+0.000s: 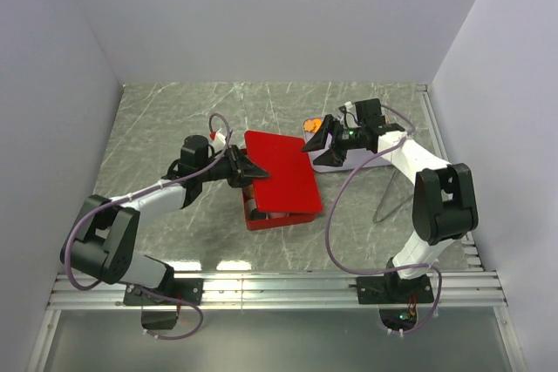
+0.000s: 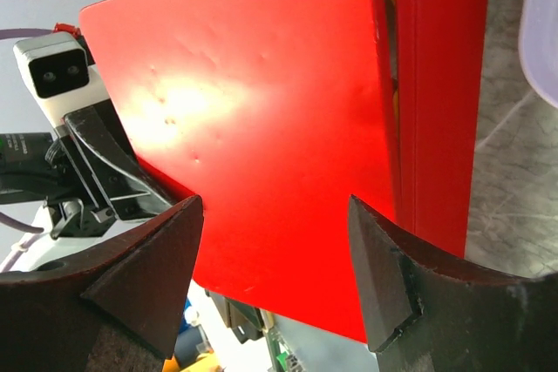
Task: Pack the cookies
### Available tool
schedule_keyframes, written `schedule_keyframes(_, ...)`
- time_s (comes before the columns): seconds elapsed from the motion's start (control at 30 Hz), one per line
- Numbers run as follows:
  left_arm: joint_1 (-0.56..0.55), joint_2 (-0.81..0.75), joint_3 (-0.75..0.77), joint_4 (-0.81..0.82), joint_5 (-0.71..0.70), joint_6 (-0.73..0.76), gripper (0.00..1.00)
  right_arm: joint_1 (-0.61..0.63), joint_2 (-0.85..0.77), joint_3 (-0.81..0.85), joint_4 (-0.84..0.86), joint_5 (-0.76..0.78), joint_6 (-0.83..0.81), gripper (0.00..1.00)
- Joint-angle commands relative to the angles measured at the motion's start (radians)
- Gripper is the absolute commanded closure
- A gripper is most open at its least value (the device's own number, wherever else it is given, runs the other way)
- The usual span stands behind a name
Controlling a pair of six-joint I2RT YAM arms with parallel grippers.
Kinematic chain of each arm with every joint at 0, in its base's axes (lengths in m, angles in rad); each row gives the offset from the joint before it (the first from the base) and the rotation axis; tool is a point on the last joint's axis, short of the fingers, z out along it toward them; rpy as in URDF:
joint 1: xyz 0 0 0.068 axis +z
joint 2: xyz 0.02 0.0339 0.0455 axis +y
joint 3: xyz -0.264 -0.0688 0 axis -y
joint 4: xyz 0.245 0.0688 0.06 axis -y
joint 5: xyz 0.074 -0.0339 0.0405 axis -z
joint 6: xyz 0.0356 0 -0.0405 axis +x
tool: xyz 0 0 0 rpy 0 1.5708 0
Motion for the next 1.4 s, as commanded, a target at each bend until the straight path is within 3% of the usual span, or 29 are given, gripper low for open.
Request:
schedule_keyframes(0.0,-0.011,0.009,0.054,0.019,0.014,0.040,1.00,-0.006,-0.009,-0.013,0.024,-0.011,-0.011,0.26)
schedule_keyframes(0.43,-0.011,-0.031,0.039,-0.208,-0.098,0.149,0.99,-0.009,0.034,-0.113,0.024,0.082,-0.056,0.27)
schedule_keyframes(0.83,-0.011,0.003,0.048,-0.372,-0.198,0.212,0.95,-0.005,0.078,-0.153,0.087,0.046,-0.033,0.29)
schedule_keyframes(0.93,-0.011,0.012,0.055,-0.407,-0.219,0.223,0.86,0.001,0.077,-0.159,0.093,0.040,-0.026,0.29)
schedule_keyframes(1.07,-0.003,0.020,0.074,-0.478,-0.254,0.236,0.54,0.009,0.074,-0.160,0.099,0.036,-0.022,0.30)
schedule_keyframes(1.17,0.001,0.014,0.094,-0.528,-0.290,0.256,0.37,0.012,0.072,-0.153,0.093,0.030,-0.022,0.30)
schedule_keyframes(1.37,0.021,-0.008,0.137,-0.631,-0.348,0.298,0.28,0.012,0.069,-0.147,0.093,0.024,-0.016,0.30)
